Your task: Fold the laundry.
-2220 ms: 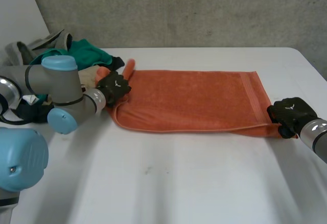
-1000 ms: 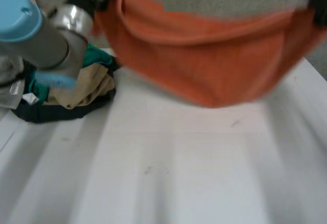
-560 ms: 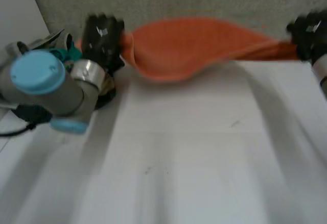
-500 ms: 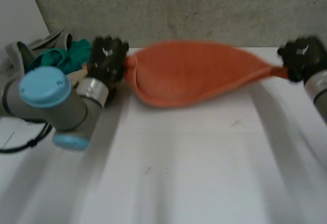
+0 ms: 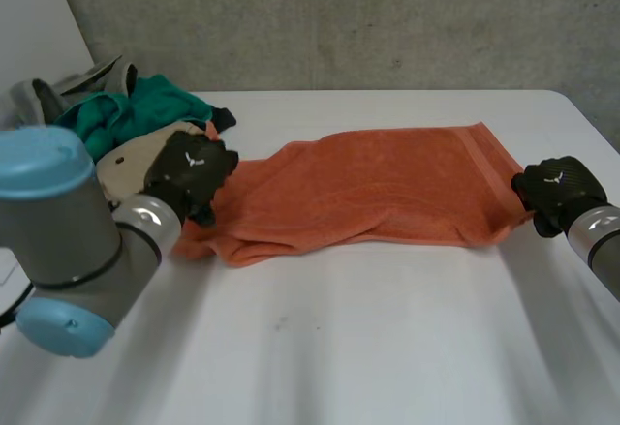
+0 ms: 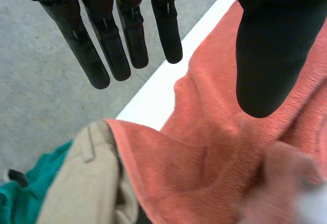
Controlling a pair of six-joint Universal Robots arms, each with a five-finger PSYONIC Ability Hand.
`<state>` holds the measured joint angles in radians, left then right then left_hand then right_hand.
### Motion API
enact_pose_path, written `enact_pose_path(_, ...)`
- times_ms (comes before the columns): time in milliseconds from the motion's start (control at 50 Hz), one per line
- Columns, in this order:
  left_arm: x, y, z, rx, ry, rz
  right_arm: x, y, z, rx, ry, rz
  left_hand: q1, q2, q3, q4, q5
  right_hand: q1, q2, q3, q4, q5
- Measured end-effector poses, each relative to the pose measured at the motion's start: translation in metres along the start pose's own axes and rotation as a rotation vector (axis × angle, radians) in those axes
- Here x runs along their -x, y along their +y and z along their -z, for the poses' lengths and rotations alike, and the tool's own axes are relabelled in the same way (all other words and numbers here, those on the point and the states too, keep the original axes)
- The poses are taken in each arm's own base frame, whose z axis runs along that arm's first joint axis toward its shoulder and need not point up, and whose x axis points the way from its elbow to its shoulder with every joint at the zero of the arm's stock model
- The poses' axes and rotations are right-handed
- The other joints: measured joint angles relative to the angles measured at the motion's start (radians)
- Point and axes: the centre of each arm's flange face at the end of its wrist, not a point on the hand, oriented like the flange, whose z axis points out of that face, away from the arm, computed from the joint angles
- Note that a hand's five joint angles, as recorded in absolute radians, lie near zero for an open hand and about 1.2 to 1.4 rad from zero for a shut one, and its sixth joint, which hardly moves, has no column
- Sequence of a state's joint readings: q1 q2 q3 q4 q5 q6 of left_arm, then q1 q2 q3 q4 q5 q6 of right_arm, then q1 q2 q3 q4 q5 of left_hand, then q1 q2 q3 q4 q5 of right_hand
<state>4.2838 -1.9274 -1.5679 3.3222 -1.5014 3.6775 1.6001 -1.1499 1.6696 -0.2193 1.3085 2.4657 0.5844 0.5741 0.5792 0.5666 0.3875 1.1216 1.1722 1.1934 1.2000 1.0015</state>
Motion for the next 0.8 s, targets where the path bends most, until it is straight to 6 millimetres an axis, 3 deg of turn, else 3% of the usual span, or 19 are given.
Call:
enact_pose_path(100, 0.003, -0.002, -0.005, 0.032, 0.016, -0.034, 0.003, 0.002, 0.001, 0.006, -0.009, -0.003, 0.000, 0.000, 0.000, -0.001, 0.000, 0.000, 0.000, 0.000, 0.000, 0.000)
enact_pose_path(280, -0.005, 0.024, -0.004, 0.171, 0.095, -0.139, 0.006, 0.006, 0.003, 0.014, -0.024, -0.006, 0.000, 0.000, 0.000, -0.001, 0.000, 0.000, 0.000, 0.000, 0.000, 0.000)
enact_pose_path(460, 0.012, 0.019, 0.030, 0.182, 0.052, -0.148, 0.006, 0.008, 0.003, 0.014, -0.032, 0.009, 0.000, 0.000, 0.000, -0.002, -0.002, 0.000, 0.000, 0.000, 0.000, 0.000)
enact_pose_path(600, 0.007, 0.018, 0.052, 0.186, 0.048, -0.081, 0.008, 0.008, 0.003, 0.015, -0.037, 0.014, -0.021, -0.014, -0.013, -0.013, -0.013, 0.000, 0.000, 0.000, 0.000, 0.000)
enact_pose_path(720, -0.002, 0.025, 0.057, 0.208, 0.065, -0.027, 0.010, 0.008, 0.004, 0.018, -0.042, 0.014, -0.021, -0.014, -0.013, -0.013, -0.013, 0.000, 0.000, 0.000, 0.000, 0.000)
enact_pose_path(800, -0.012, 0.040, 0.049, 0.229, 0.075, 0.004, 0.011, 0.009, 0.005, 0.021, -0.046, 0.014, -0.021, -0.013, -0.013, -0.013, -0.013, 0.000, 0.000, 0.000, 0.000, 0.000)
